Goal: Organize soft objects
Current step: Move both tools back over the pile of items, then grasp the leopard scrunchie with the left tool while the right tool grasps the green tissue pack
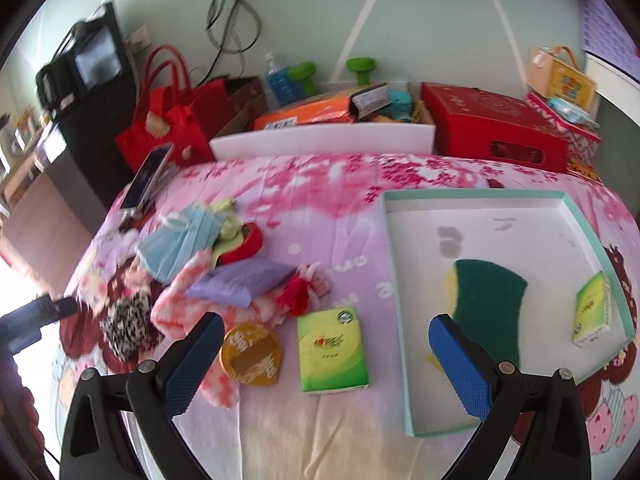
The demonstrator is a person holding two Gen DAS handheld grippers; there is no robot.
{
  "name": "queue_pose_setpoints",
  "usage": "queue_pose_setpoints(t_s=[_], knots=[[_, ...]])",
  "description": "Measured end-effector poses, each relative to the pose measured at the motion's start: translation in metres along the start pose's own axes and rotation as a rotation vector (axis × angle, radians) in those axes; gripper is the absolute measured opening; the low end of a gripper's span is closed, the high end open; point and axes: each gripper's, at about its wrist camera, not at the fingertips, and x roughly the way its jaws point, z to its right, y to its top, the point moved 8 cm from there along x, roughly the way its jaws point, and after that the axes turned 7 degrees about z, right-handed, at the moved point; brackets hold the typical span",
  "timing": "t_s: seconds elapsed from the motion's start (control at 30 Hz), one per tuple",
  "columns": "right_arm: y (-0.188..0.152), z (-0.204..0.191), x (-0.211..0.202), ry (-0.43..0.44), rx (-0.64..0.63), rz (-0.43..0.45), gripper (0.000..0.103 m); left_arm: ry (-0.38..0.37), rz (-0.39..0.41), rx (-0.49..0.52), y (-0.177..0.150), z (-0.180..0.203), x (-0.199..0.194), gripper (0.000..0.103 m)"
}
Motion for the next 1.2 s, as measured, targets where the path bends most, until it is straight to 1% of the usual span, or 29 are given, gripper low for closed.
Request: queue_pose_setpoints(t_s=[0.07,0.17,0.27,0.37,0.47,0.73,0.93,0.97,1.03,1.13,1.2], knots=[[-0.005,-0.005,0.005,0.006,-0.034,-0.018,0.103,0.004,-0.005,-0.008,-0.002,-0.003,0.001,0.097],[-0.011,-0.009,0.012,0.010,-0.064,-0.041,0.103,-0.019,-0.019,-0.011,-0.005,0.001,0.002,0.097],[-0.018,-0.011,0.017,0.029,-0.069,-0.070,0.097,-0.034,-0.051,-0.013,-0.010,0.008,0.011,0.097],[-0.023,-0.011,0.023,0.038,-0.071,-0.094,0.088,-0.045,-0.095,-0.003,-0.017,0.016,0.024,0.097],[-0.028,-0.011,0.028,0.043,-0.076,-0.116,0.083,-0.047,-0.138,0.016,-0.025,0.024,0.037,0.097],[-0.040,-0.007,0.043,0.025,-0.075,-0.160,0.082,-0.045,-0.191,0.035,-0.035,0.035,0.061,0.097],[-0.047,0.001,0.054,0.016,-0.047,-0.190,0.070,-0.064,-0.223,0.024,-0.040,0.040,0.077,0.097],[-0.047,0.001,0.054,0.011,-0.051,-0.189,0.067,-0.068,-0.226,0.022,-0.040,0.040,0.078,0.097],[-0.046,0.002,0.055,0.006,-0.058,-0.188,0.067,-0.074,-0.228,0.024,-0.040,0.042,0.080,0.097],[-0.049,0.002,0.058,0.007,-0.055,-0.199,0.061,-0.075,-0.226,0.035,-0.041,0.045,0.083,0.097],[-0.049,0.002,0.060,-0.008,-0.067,-0.199,0.056,-0.080,-0.233,0.040,-0.041,0.049,0.089,0.096]])
